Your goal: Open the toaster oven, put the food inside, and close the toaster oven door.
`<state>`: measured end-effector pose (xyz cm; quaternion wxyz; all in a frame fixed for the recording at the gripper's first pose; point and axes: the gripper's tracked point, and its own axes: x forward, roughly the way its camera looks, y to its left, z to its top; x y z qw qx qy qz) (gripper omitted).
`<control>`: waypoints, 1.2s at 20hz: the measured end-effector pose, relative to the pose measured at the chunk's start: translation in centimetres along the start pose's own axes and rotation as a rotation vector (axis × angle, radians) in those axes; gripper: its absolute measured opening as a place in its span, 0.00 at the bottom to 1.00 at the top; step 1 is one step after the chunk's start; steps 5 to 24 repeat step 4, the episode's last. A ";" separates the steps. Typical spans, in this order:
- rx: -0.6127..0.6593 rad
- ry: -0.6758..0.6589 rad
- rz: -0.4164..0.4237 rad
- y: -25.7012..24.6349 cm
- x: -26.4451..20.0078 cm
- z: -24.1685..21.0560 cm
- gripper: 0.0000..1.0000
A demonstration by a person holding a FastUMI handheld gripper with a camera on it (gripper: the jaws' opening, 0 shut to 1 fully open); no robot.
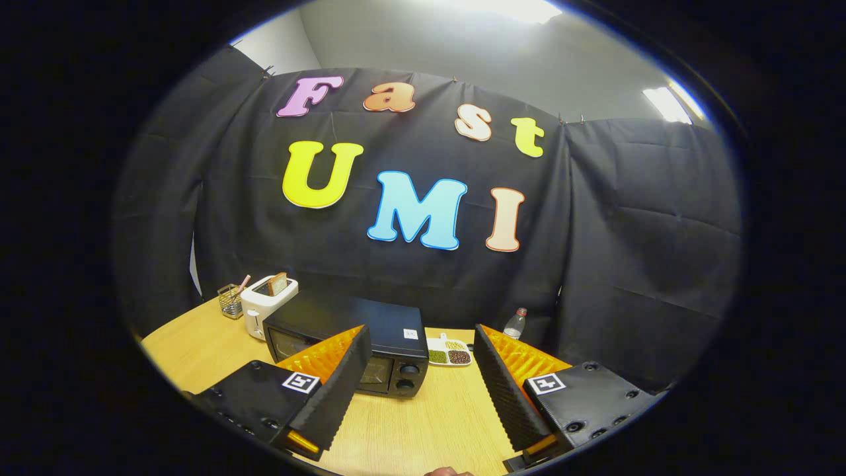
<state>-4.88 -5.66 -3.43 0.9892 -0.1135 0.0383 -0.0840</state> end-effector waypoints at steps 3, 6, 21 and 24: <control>0.008 0.006 0.007 -0.9 -1.5 -0.6 0.98; 0.009 0.012 0.001 -1.4 -1.7 -0.9 0.98; 0.009 0.012 0.001 -1.4 -1.7 -0.9 0.98; 0.009 0.012 0.001 -1.4 -1.7 -0.9 0.98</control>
